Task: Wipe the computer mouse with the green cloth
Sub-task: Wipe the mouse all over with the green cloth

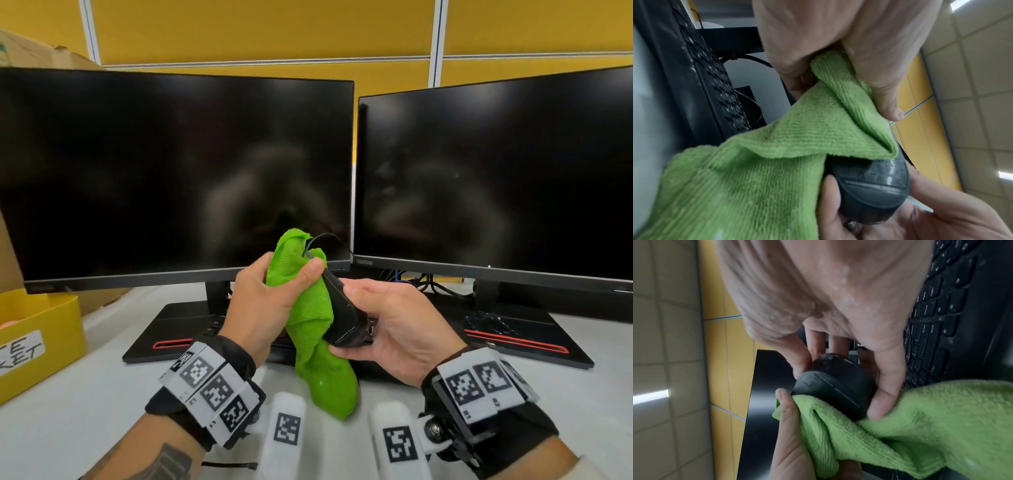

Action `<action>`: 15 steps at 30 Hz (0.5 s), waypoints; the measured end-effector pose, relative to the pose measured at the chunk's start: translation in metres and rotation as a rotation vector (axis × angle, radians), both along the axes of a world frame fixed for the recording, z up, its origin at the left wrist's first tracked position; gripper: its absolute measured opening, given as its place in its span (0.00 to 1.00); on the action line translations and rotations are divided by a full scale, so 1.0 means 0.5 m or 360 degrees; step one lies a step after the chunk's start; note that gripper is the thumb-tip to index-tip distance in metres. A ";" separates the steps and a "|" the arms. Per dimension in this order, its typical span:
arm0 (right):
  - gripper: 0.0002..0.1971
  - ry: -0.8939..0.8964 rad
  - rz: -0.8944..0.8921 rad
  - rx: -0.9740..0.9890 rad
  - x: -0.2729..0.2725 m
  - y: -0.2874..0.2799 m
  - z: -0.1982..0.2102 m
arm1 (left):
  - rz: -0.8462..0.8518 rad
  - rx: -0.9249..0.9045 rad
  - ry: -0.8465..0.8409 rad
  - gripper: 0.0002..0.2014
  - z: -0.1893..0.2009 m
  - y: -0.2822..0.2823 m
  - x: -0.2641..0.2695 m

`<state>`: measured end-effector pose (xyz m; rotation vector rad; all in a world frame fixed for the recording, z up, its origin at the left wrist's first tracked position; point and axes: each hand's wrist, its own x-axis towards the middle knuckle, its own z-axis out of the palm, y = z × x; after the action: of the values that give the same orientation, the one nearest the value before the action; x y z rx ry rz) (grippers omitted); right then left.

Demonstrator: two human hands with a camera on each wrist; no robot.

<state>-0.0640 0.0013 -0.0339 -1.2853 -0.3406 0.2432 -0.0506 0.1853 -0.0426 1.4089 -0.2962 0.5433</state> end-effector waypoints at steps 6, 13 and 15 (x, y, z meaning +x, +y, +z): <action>0.13 -0.0055 -0.0011 -0.0020 0.004 -0.003 0.004 | -0.0056 -0.0160 0.0048 0.23 0.002 0.007 0.004; 0.10 -0.0103 -0.0289 0.0066 0.021 -0.010 0.002 | -0.0406 -0.0433 0.0155 0.28 0.026 -0.004 -0.008; 0.11 -0.0121 -0.0282 0.0085 0.021 -0.013 0.003 | -0.0557 -0.0505 0.0168 0.23 0.028 -0.003 -0.012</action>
<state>-0.0536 -0.0052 -0.0322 -1.2656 -0.2941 0.0347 -0.0567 0.1837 -0.0284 1.0440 -0.3466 0.2146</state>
